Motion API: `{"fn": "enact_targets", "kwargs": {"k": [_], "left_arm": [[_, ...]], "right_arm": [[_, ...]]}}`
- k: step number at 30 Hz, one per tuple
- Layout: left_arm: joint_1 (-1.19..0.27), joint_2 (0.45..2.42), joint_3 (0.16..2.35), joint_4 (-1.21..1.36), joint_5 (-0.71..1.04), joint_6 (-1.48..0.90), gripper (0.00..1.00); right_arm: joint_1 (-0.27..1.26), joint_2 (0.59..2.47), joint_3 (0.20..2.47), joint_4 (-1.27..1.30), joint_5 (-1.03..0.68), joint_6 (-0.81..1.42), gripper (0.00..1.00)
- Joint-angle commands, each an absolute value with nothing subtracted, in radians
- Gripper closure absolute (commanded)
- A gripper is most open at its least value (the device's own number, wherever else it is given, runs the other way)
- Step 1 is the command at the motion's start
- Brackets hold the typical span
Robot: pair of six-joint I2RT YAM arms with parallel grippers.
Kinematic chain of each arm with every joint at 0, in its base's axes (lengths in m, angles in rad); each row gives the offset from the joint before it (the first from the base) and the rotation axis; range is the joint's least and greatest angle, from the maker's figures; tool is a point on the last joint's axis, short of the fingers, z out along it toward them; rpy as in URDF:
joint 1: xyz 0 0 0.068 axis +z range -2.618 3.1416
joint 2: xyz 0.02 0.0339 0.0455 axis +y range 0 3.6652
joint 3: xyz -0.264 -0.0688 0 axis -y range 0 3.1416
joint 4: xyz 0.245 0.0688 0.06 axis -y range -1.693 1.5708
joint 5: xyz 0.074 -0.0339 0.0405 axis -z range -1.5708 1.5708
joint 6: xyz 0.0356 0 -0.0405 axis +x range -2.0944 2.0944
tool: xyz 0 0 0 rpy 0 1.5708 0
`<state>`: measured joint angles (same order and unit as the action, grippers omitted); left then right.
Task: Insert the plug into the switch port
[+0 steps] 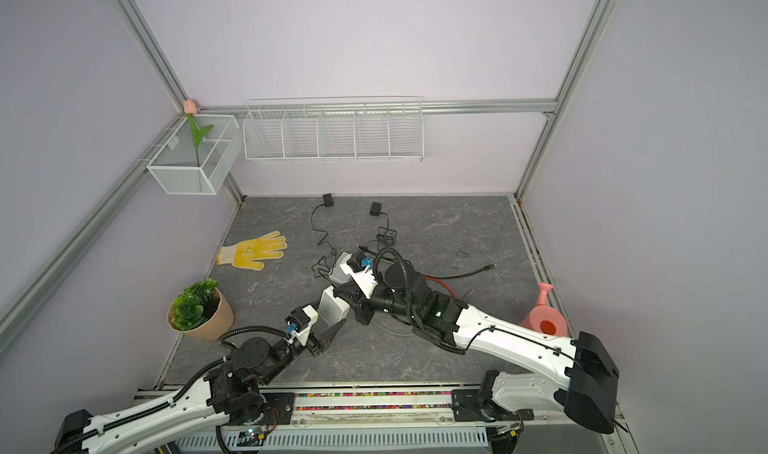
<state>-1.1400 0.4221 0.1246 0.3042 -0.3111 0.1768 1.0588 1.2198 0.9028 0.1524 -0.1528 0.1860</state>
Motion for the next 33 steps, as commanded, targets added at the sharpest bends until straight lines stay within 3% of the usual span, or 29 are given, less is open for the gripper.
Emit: {"fn": "enact_targets", "kwargs": {"k": [1, 33], "left_arm": [[-1.146, 0.382, 0.148, 0.488, -0.302, 0.201, 1.00], [-1.145, 0.243, 0.136, 0.512, -0.308, 0.225, 1.00]], "right_arm": [[1.080, 1.262, 0.856, 0.026, -0.166, 0.176, 0.93], [1.085, 1.360, 0.842, 0.023, -0.140, 0.253, 0.93]]}}
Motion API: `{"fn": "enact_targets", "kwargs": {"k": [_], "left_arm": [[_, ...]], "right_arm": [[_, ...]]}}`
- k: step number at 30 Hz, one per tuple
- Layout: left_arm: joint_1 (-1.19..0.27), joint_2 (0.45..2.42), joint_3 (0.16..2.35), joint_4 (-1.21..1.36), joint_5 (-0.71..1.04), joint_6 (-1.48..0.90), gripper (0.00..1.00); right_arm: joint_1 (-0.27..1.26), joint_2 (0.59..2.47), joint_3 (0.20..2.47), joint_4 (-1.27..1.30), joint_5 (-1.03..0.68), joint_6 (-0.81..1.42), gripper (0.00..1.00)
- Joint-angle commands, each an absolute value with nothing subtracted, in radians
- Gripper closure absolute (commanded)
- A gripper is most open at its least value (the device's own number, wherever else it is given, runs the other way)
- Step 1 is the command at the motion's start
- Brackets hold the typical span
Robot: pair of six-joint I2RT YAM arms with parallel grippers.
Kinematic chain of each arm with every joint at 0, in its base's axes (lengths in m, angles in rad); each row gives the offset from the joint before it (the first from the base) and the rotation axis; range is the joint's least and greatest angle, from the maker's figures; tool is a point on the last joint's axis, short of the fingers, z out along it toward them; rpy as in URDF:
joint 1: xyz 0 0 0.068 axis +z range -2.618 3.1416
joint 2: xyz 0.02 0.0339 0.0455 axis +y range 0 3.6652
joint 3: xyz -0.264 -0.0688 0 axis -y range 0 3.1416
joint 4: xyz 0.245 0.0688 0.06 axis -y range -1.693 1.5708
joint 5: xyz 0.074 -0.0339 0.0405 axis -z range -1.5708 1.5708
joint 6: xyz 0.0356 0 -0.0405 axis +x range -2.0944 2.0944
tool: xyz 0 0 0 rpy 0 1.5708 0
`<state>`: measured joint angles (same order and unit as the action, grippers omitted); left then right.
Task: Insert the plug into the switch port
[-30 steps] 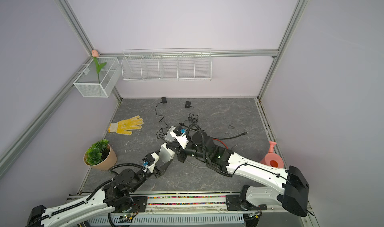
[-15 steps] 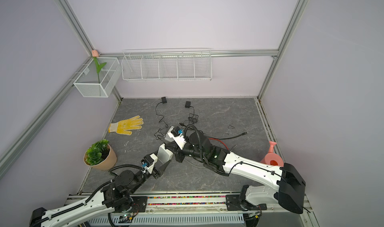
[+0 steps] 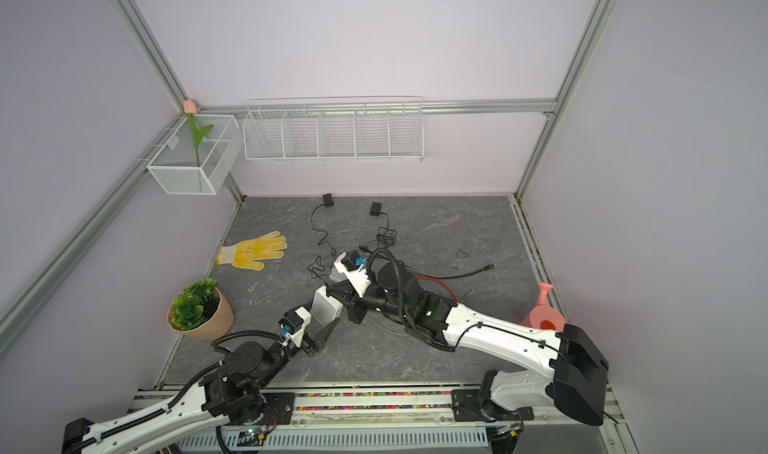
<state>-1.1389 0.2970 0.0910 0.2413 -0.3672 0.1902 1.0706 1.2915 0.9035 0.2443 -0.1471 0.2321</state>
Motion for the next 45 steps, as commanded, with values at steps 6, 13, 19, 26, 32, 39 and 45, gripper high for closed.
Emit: {"fn": "enact_targets", "kwargs": {"k": [6, 13, 19, 26, 32, 39, 45], "left_arm": [[-1.146, 0.203, 0.137, 0.493, -0.310, 0.226, 1.00], [-1.146, 0.193, 0.152, 0.481, -0.310, 0.227, 1.00], [-1.146, 0.193, 0.154, 0.503, -0.314, 0.230, 1.00], [-1.146, 0.182, 0.148, 0.543, -0.316, 0.229, 1.00], [-1.146, 0.148, 0.147, 0.555, -0.318, 0.230, 1.00], [-1.146, 0.154, 0.147, 0.532, -0.319, 0.234, 1.00], [-1.146, 0.143, 0.123, 0.524, -0.346, 0.245, 1.00]], "right_arm": [[1.086, 1.371, 0.844, 0.008, -0.123, 0.265, 0.93], [1.086, 1.398, 0.844, 0.020, -0.152, 0.276, 0.93], [1.095, 1.411, 0.840, 0.010, -0.115, 0.271, 0.93], [1.109, 1.443, 0.841, 0.001, -0.083, 0.268, 0.93], [1.112, 1.442, 0.828, 0.020, -0.078, 0.279, 0.93], [1.117, 1.395, 0.846, 0.003, -0.093, 0.270, 0.91], [1.127, 1.314, 0.872, -0.060, -0.101, 0.245, 0.72]]}}
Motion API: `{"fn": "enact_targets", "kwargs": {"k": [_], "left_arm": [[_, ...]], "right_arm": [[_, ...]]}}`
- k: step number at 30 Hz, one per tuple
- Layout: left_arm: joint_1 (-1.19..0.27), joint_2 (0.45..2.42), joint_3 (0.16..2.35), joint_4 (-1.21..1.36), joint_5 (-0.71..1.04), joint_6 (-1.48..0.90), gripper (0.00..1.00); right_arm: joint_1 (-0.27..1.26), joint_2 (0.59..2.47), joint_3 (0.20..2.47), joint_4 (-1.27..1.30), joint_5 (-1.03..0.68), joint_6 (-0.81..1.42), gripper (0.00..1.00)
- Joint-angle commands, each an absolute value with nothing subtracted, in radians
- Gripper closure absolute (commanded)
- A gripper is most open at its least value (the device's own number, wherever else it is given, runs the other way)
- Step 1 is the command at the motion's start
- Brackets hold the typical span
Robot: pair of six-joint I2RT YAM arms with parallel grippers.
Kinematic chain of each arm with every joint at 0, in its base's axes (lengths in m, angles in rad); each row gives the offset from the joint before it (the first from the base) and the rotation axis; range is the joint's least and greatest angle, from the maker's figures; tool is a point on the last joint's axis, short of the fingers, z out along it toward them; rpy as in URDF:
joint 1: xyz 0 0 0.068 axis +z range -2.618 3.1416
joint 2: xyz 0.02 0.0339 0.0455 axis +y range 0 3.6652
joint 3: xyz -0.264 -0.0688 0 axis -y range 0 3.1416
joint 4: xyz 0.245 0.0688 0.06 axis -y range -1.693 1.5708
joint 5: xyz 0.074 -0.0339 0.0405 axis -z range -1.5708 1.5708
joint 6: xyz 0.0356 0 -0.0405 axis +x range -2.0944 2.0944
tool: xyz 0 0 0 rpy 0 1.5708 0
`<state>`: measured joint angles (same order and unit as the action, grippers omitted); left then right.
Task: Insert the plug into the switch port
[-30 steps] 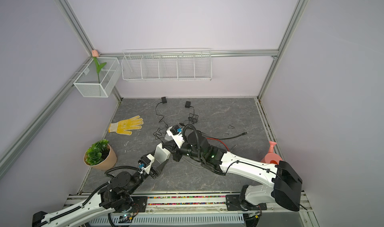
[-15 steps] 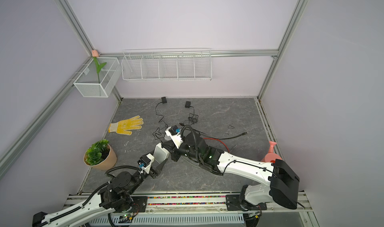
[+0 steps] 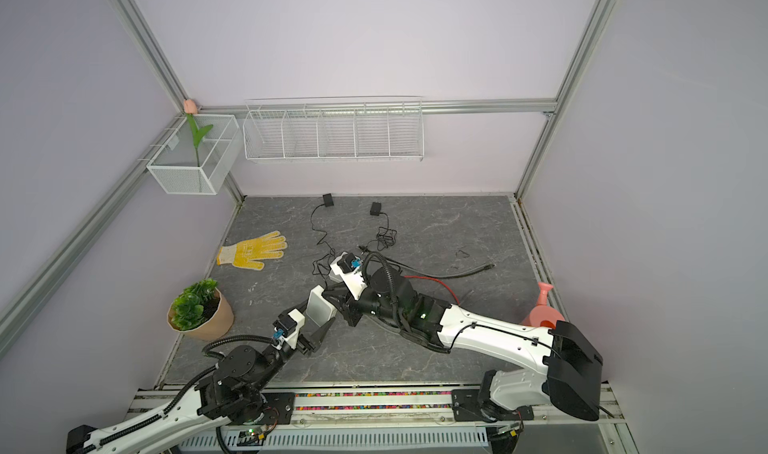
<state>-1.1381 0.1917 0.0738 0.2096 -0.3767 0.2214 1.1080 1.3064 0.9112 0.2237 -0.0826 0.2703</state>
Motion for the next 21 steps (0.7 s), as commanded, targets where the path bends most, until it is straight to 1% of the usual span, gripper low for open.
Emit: {"fn": "enact_targets", "kwargs": {"k": [1, 6, 10, 12, 17, 21], "left_arm": [[-1.146, 0.136, 0.117, 0.522, -0.351, 0.246, 1.00], [-1.146, 0.099, 0.102, 0.495, -0.376, 0.244, 1.00], [-1.146, 0.088, 0.098, 0.472, -0.377, 0.244, 1.00], [-1.146, 0.081, 0.094, 0.465, -0.370, 0.248, 1.00], [-1.145, 0.076, 0.084, 0.459, -0.355, 0.277, 1.00], [-1.145, 0.085, 0.086, 0.470, -0.354, 0.304, 1.00]], "right_arm": [[1.129, 1.295, 0.873, -0.069, -0.101, 0.242, 0.71], [1.133, 1.196, 0.873, -0.107, -0.088, 0.227, 0.69], [1.133, 1.161, 0.872, -0.134, -0.087, 0.213, 0.66], [1.134, 1.151, 0.911, -0.145, -0.107, 0.207, 0.66], [1.132, 1.116, 0.918, -0.146, -0.101, 0.185, 0.65], [1.133, 1.087, 0.941, -0.157, -0.132, 0.163, 0.63]]}}
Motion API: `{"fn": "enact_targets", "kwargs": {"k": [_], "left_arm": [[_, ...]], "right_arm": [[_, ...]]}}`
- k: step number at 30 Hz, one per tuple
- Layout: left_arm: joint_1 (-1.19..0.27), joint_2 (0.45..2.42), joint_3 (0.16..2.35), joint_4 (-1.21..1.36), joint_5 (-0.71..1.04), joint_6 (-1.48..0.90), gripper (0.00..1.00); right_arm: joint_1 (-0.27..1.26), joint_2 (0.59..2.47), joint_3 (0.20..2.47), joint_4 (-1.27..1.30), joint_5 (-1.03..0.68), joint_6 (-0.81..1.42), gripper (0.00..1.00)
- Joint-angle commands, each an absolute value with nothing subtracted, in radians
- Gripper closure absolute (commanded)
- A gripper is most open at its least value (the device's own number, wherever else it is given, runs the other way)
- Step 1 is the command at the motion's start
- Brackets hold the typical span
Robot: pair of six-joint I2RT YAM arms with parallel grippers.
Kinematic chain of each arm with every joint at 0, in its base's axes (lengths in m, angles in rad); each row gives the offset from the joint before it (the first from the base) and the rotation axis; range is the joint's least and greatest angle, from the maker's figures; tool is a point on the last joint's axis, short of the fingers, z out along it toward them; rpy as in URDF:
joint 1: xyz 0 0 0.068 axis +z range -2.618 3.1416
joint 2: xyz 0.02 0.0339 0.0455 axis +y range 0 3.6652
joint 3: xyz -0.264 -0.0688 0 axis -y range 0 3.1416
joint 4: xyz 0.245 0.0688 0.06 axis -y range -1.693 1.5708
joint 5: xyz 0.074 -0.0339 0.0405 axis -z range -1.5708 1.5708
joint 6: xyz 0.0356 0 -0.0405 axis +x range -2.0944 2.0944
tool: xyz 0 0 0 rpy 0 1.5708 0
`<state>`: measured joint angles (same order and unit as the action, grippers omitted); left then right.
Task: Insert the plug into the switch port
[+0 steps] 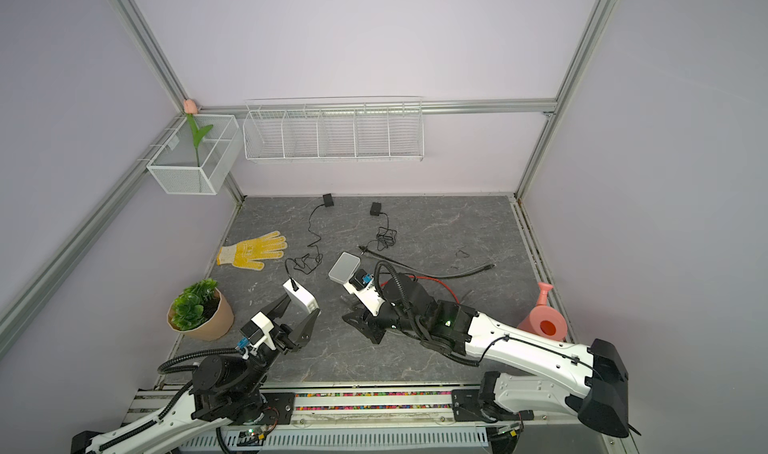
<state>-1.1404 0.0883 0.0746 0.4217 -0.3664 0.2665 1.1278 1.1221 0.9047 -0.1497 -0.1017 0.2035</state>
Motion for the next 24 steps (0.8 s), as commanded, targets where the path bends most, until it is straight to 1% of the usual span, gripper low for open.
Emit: {"fn": "enact_targets", "kwargs": {"k": [1, 6, 12, 16, 24], "left_arm": [[-1.146, 0.094, 0.082, 0.480, -0.354, 0.315, 1.00], [-1.145, 0.167, 0.043, 0.578, -0.362, 0.367, 1.00], [-1.145, 0.225, -0.012, 0.710, -0.367, 0.394, 1.00], [-1.145, 0.213, -0.027, 0.715, -0.361, 0.400, 1.00], [-1.145, 0.152, -0.027, 0.640, -0.364, 0.395, 1.00]], "right_arm": [[1.133, 1.081, 0.949, -0.157, -0.140, 0.158, 0.63], [1.134, 1.076, 1.019, -0.179, -0.140, 0.101, 0.63], [1.130, 1.117, 1.106, -0.198, -0.131, 0.041, 0.64], [1.130, 1.134, 1.126, -0.181, -0.136, 0.005, 0.64], [1.129, 1.193, 1.171, -0.135, -0.169, -0.037, 0.65]]}}
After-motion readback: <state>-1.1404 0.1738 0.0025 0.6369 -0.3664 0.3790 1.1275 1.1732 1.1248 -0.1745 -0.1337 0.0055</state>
